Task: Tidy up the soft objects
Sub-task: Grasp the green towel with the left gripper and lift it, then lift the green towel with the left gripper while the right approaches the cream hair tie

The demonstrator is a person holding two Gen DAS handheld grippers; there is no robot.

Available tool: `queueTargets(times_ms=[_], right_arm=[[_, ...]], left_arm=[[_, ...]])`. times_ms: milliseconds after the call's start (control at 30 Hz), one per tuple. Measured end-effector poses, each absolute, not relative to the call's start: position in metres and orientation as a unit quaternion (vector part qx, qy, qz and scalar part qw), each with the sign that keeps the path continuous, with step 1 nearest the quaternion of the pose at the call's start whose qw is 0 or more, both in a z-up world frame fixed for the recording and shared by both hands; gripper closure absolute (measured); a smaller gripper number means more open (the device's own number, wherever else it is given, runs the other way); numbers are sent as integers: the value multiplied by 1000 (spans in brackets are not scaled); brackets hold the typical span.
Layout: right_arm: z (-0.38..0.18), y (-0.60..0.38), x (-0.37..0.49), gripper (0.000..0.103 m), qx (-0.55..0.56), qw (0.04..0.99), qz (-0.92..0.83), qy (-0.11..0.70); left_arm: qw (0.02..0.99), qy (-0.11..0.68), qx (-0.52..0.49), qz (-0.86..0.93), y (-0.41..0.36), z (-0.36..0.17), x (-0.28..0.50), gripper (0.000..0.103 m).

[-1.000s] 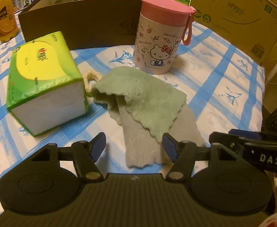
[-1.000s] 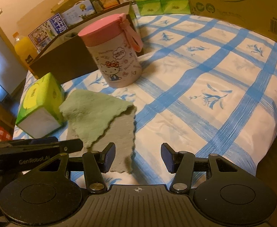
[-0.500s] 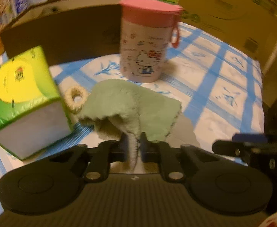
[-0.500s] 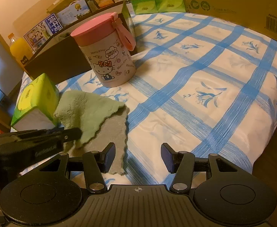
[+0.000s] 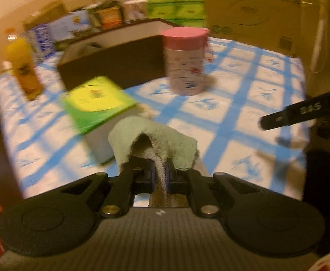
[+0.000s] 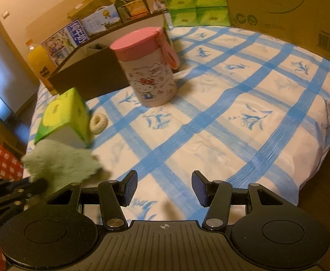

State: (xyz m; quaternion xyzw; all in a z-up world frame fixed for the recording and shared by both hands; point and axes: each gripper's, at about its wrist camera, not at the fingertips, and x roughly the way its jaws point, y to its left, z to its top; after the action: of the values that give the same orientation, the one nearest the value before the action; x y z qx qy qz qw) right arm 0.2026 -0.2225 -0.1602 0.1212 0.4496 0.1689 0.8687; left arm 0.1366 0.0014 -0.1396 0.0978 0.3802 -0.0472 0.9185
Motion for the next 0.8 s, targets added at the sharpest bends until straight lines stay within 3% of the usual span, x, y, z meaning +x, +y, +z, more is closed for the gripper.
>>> queueTargets(times_ms=[300, 533, 633, 733, 800], right_arm=[[-151, -201, 185, 50, 106, 868, 196, 444], [-149, -196, 173, 50, 92, 866, 204, 447], [-150, -195, 171, 50, 91, 865, 204, 450], [-151, -193, 170, 50, 91, 863, 206, 452], [-151, -192, 169, 50, 90, 862, 209, 452]], left_arm=[[919, 351, 177, 20, 14, -143, 114, 94], [888, 456, 25, -53, 16, -181, 119, 94], [886, 461, 9, -56, 17, -181, 115, 92], [884, 462, 4, -65, 20, -171, 110, 85], [882, 464, -2, -76, 23, -164, 104, 68]])
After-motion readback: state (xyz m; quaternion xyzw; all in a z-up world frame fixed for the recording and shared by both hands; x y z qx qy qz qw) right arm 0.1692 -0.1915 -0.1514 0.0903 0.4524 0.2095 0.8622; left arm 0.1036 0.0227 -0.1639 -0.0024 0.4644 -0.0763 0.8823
